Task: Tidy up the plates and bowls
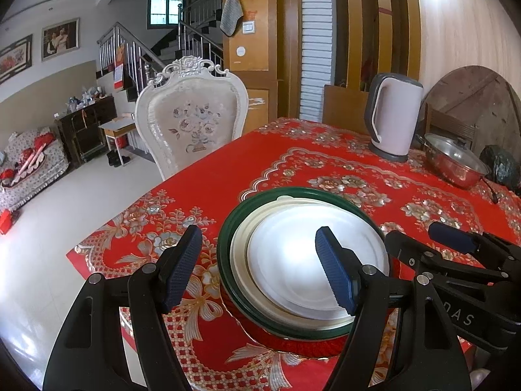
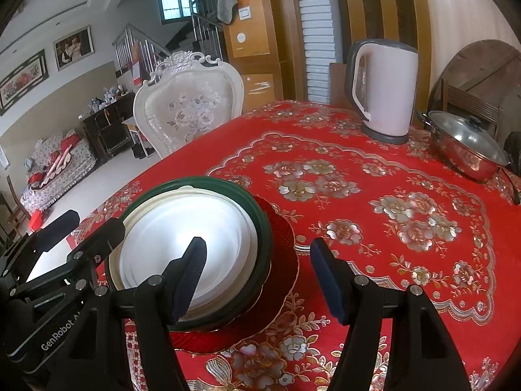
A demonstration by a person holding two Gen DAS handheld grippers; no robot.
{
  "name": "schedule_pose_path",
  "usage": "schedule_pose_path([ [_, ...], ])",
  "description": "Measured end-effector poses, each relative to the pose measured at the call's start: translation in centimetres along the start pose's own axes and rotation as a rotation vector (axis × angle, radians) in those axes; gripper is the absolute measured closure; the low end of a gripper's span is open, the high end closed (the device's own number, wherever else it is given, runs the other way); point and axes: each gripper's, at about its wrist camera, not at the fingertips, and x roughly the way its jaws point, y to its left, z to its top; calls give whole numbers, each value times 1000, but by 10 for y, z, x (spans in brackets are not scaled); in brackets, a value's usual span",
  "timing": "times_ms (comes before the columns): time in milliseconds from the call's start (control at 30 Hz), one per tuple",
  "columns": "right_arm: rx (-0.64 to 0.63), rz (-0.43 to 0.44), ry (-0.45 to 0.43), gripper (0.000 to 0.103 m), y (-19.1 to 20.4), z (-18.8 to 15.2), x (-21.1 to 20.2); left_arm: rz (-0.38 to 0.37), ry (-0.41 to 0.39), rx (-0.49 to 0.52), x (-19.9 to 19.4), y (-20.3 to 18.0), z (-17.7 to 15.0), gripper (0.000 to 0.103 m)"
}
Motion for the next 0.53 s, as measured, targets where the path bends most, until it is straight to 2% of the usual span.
schedule_pose_path([
  [533,17,-18,20,37,-12,-9,-3,-9,-20,56,-3,-18,-6,30],
])
